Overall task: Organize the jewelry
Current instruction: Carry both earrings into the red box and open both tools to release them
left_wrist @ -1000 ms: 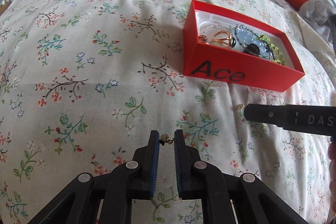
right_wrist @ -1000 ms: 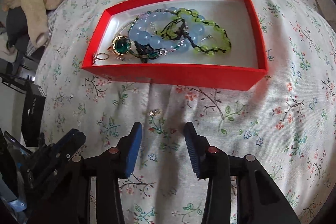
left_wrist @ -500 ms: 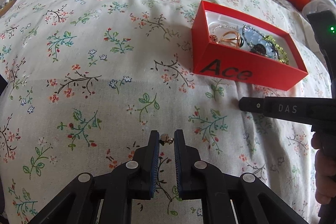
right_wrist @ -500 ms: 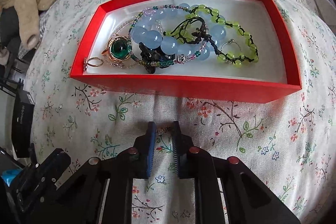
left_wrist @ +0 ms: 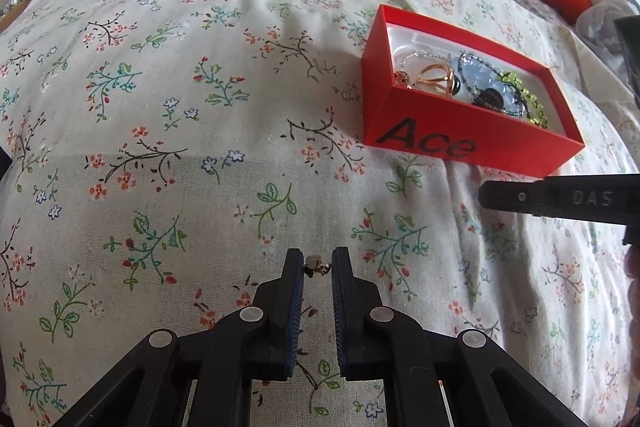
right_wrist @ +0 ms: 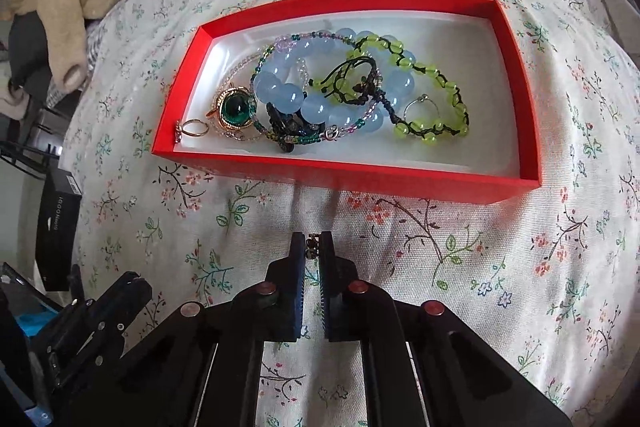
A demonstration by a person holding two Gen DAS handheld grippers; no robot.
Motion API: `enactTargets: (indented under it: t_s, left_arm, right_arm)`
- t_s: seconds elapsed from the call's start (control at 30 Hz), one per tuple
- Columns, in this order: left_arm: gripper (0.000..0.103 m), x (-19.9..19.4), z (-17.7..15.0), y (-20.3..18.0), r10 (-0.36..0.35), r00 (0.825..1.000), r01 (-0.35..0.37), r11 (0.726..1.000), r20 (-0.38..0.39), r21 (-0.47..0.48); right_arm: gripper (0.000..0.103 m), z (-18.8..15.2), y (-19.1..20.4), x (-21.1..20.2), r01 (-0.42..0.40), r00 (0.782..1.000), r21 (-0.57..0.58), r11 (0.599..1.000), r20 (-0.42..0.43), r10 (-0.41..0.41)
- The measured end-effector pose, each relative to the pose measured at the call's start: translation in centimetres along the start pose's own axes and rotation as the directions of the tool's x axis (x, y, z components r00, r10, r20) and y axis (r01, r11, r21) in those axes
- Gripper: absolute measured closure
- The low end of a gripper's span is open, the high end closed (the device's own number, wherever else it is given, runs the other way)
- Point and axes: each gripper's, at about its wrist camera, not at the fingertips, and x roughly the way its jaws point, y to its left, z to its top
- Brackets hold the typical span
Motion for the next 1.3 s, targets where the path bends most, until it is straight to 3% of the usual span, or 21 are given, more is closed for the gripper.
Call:
enactTargets:
  t_s: [0.37, 0.53, 0.8, 0.97, 1.3]
  left_arm:
    - [0.094, -2.3, 0.9, -0.3, -0.040, 0.997, 0.041, 0.999, 0.063, -0.028]
    - [0.094, -3.6, 2.1, -2.2, -0.061, 0.993, 0.059, 0.998, 0.102, 0.017]
    - [0.094, -2.5, 6.9, -4.7, -0.132, 0.989, 0.132, 0.991, 0.067, 0.012]
    - [0.094, -0.8, 9.5, -6.4, -0.119, 0.992, 0.117, 0.992, 0.048, 0.035]
    - [0.093, 4.2, 12.5, -5.9, -0.146, 0.989, 0.144, 0.988, -0.031, -0.063]
  right_arm:
    - [0.097, -1.1, -2.1, -4.1, -0.077, 0.997, 0.052, 0.996, 0.033, 0.075]
    - [0.097, -0.6, -3.1, -6.2, -0.098, 0.992, 0.069, 0.993, 0.086, 0.092]
    - [0.096, 1.4, -6.2, -8.0, -0.137, 0.982, 0.156, 0.978, 0.150, 0.113]
    - [0.096, 2.8, -7.7, -7.9, -0.149, 0.981, 0.184, 0.972, 0.153, 0.121]
    - [0.096, 3.0, -9.7, -7.7, -0.174, 0.981, 0.202, 0.964, 0.126, 0.150]
